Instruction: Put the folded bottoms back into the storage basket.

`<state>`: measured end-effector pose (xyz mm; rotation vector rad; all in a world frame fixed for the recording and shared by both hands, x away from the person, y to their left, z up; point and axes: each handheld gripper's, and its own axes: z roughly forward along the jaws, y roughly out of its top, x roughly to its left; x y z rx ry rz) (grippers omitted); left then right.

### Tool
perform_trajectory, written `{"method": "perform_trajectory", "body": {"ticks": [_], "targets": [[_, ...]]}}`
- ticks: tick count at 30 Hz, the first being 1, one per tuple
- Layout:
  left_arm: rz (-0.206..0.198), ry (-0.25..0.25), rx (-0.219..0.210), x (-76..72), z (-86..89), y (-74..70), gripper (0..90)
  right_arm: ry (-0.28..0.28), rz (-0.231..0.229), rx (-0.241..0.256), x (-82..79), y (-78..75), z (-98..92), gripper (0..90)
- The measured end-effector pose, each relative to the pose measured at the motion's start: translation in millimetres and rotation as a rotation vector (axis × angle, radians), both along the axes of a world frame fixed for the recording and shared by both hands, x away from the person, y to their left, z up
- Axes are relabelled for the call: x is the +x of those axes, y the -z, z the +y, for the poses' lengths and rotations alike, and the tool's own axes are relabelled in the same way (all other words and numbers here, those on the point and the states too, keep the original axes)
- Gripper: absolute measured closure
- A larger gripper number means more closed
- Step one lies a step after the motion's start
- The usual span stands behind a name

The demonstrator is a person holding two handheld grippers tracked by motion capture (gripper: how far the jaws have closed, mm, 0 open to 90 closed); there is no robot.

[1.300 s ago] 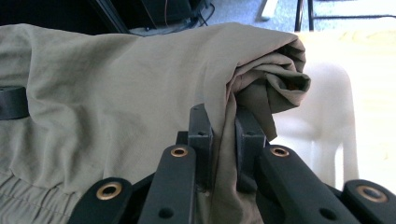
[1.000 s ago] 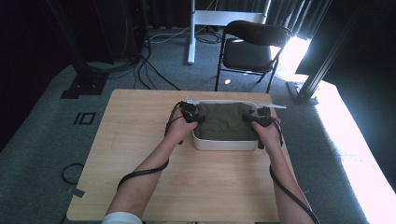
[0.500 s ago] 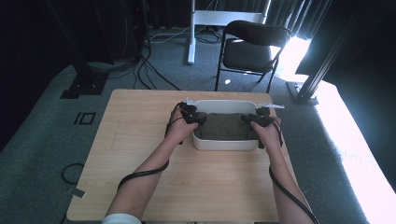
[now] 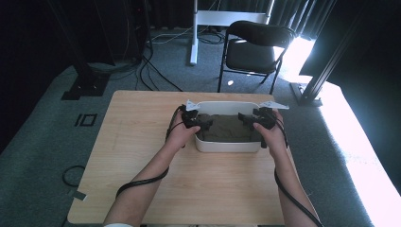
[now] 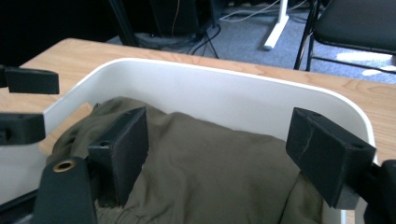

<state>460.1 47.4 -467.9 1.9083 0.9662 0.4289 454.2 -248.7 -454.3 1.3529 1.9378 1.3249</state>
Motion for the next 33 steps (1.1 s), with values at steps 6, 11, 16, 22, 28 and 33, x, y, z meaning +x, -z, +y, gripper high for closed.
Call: {"method": "perform_trajectory", "body": {"ticks": [6,11,16,22,28,33], "targets": [[-0.06,0.009,0.062,-12.9,1.7,-2.9,16.9,-0.026,-0.022,-0.035,-13.9,-0.1,-0.5,19.0],[-0.062,0.031,0.062,-27.2,8.2,-9.8,16.9,-0.044,0.024,-0.045,-31.6,2.5,-3.1,18.1],[-0.05,0.071,0.114,-42.6,9.7,-14.0,16.9,-0.042,0.0,-0.041,-46.3,5.2,-4.3,17.8],[-0.064,0.095,0.101,-57.6,10.1,-14.6,16.9,-0.048,-0.023,-0.046,-62.3,4.7,-5.8,17.8],[-0.06,0.123,0.126,-76.0,15.1,-9.5,16.9,-0.059,-0.03,-0.068,-78.9,7.2,-8.4,17.8],[-0.058,0.137,0.125,-88.7,21.0,-3.3,16.9,-0.054,-0.027,-0.072,-100.5,16.6,-16.6,17.8]]}}
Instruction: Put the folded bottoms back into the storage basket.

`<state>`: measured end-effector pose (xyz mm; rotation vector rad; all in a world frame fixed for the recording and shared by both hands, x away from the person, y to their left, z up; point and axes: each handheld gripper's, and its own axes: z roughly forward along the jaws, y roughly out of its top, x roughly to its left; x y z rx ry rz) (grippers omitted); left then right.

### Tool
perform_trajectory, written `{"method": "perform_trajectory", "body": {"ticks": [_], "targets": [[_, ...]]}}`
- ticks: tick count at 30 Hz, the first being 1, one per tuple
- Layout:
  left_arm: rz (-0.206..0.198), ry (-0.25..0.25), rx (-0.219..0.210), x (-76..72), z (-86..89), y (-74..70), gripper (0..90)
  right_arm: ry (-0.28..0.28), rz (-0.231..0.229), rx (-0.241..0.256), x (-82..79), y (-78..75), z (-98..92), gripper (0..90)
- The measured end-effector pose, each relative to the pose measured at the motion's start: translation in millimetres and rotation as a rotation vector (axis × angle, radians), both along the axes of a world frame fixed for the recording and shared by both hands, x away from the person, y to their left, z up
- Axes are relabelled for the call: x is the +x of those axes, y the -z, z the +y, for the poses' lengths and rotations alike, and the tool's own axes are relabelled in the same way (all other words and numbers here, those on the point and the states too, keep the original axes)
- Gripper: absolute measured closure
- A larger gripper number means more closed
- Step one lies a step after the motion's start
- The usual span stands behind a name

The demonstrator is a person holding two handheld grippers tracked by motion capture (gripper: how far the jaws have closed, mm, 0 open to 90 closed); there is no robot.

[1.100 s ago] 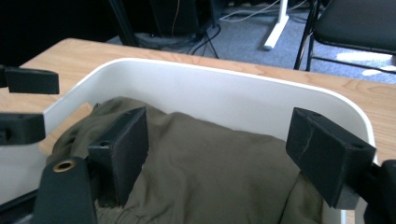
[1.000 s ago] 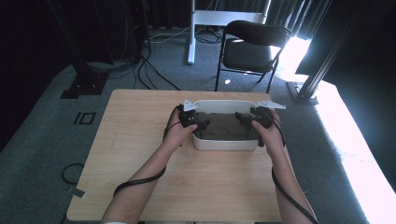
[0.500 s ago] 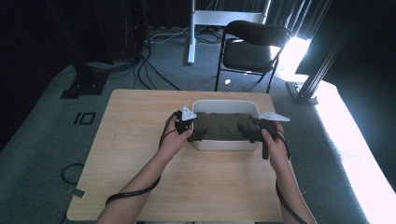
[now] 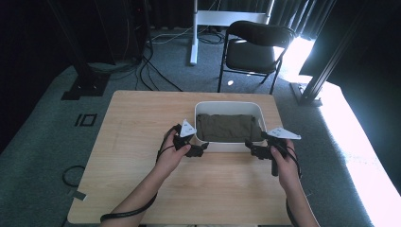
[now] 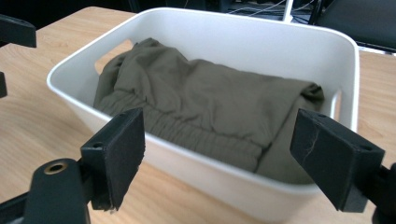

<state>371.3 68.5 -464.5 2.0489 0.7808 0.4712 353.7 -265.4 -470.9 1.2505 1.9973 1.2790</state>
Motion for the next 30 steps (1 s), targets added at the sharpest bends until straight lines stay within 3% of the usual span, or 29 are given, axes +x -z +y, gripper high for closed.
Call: {"method": "perform_trajectory", "body": {"ticks": [5,17,20,30], "targets": [[0.008,-0.002,-0.004,-9.4,5.8,9.3,16.9,-0.006,0.017,-0.018,-14.7,9.7,-5.8,17.8],[0.042,-0.013,0.017,-24.6,19.7,36.4,16.9,0.031,0.038,0.002,-31.7,41.5,-17.3,17.9],[0.059,-0.03,0.023,-25.9,25.2,46.2,16.9,0.068,0.053,-0.047,-35.4,51.2,-22.5,17.8],[0.084,-0.097,0.05,-24.9,45.1,67.0,16.9,0.161,0.101,-0.112,-45.3,70.2,-36.0,15.9]]}}
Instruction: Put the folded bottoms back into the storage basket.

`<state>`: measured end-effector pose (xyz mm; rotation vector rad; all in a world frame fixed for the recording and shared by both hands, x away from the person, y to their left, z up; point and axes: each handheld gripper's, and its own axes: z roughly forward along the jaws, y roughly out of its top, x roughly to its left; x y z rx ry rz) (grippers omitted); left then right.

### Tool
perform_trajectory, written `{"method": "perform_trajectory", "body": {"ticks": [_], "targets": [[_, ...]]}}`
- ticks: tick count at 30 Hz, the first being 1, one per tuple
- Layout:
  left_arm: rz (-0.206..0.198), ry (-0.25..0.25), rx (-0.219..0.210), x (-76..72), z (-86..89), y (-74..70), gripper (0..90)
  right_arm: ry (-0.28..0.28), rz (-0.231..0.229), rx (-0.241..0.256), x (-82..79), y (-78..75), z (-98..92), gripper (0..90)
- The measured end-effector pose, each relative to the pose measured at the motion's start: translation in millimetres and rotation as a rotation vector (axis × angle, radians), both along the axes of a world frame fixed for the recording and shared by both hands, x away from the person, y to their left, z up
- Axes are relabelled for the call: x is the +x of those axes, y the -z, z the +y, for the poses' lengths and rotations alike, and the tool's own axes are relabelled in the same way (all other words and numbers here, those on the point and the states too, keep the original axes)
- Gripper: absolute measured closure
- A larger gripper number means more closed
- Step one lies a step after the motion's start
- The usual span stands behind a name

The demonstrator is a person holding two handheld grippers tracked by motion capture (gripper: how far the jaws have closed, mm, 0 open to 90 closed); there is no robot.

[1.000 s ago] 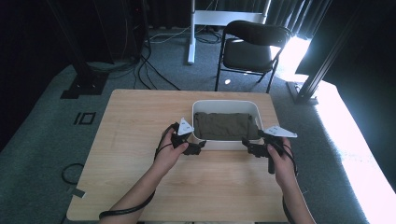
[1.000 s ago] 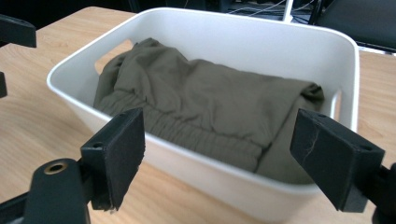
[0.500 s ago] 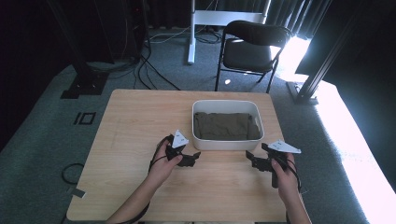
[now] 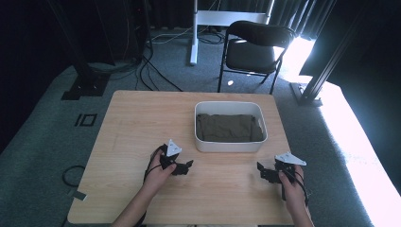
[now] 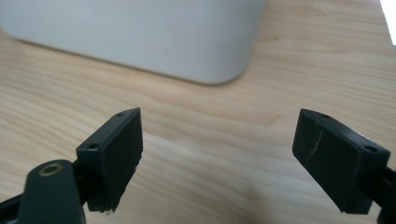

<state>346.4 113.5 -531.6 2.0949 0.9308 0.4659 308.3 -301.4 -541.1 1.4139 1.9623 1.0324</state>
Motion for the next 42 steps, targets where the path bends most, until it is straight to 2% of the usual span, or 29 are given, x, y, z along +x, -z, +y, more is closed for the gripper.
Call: {"method": "perform_trajectory", "body": {"ticks": [5,8,12,15,16,22,27,29,33,34,36,39,41,42], "targets": [[0.005,-0.04,-0.011,-0.1,11.5,5.5,16.9,0.031,0.012,-0.031,-3.1,6.6,-6.3,15.5],[-0.002,-0.051,-0.029,-0.2,19.9,3.5,16.9,0.059,0.021,-0.041,-3.9,10.4,-11.3,15.5],[-0.032,-0.13,-0.063,2.3,39.6,-2.3,16.9,0.088,0.035,-0.057,-4.8,13.7,-14.2,15.4],[-0.037,-0.176,-0.031,3.3,53.7,-3.1,16.9,0.107,0.04,-0.059,-4.6,15.1,-15.1,15.4],[-0.04,-0.197,-0.036,3.4,57.6,-2.7,16.9,0.112,0.039,-0.065,-4.6,15.7,-15.4,15.4],[-0.02,-0.269,0.008,4.1,74.9,5.3,16.9,0.142,0.067,-0.074,-3.0,22.0,-17.4,15.5],[0.007,-0.3,0.045,3.9,80.4,14.3,16.9,0.133,0.091,-0.071,-1.2,22.8,-18.2,14.4],[0.018,-0.304,0.049,3.5,80.8,17.2,16.9,0.134,0.112,-0.04,-0.6,23.2,-18.8,14.0],[0.028,-0.311,0.07,2.6,79.7,21.0,16.9,0.135,0.114,-0.042,-0.1,23.3,-18.3,12.7],[0.027,-0.321,0.068,2.3,79.6,21.7,16.9,0.133,0.114,-0.043,0.1,23.3,-18.1,12.5],[0.03,-0.343,0.093,2.0,79.2,22.3,16.9,0.133,0.114,-0.043,0.2,23.4,-18.0,12.5],[0.04,-0.365,0.084,2.0,79.1,22.7,16.2,0.133,0.114,-0.043,0.2,23.4,-18.0,12.4],[0.072,-0.391,0.054,2.3,80.0,23.0,15.6,0.136,0.114,-0.042,0.3,23.4,-17.7,12.1],[0.074,-0.397,0.053,2.4,80.1,23.0,15.4,0.139,0.116,-0.042,0.6,23.4,-17.2,11.9]]}}
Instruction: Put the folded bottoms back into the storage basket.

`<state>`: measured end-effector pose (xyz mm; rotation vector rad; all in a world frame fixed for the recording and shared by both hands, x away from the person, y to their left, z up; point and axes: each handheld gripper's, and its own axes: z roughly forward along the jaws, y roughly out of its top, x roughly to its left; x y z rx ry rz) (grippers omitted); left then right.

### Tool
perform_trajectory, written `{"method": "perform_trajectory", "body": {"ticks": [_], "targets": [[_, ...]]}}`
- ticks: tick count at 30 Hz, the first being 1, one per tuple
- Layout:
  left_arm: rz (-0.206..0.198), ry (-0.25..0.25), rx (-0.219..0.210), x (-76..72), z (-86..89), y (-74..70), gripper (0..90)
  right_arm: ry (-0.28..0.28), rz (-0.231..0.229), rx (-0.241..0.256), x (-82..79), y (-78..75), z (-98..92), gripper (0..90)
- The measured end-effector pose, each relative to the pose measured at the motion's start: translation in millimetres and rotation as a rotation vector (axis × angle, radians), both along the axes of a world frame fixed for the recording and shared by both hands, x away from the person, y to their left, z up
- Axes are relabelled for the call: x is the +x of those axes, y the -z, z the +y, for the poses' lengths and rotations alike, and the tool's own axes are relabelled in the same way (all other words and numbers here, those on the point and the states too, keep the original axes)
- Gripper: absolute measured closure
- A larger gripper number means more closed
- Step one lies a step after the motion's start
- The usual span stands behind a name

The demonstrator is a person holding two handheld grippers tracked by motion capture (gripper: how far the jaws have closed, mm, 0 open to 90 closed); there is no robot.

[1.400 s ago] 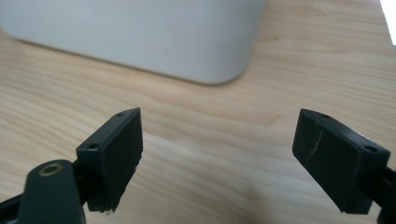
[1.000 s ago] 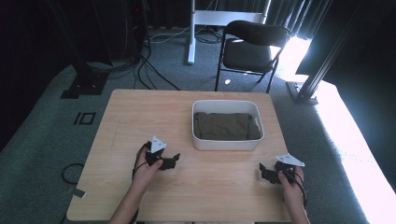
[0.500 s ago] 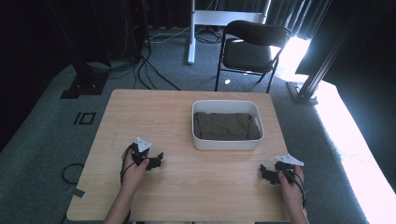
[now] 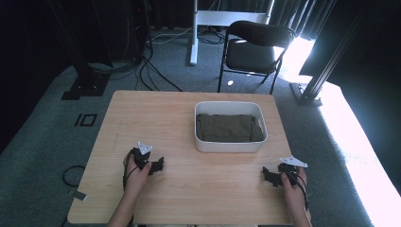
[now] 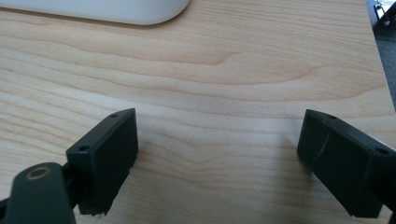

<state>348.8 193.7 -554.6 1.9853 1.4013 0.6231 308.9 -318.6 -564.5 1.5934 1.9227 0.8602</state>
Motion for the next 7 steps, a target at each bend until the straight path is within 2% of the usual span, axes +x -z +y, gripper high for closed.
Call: {"method": "perform_trajectory", "body": {"ticks": [7], "targets": [[0.0,-0.002,0.0,0.0,0.0,0.1,15.1,0.003,0.0,0.0,0.2,0.0,0.3,11.9]]}}
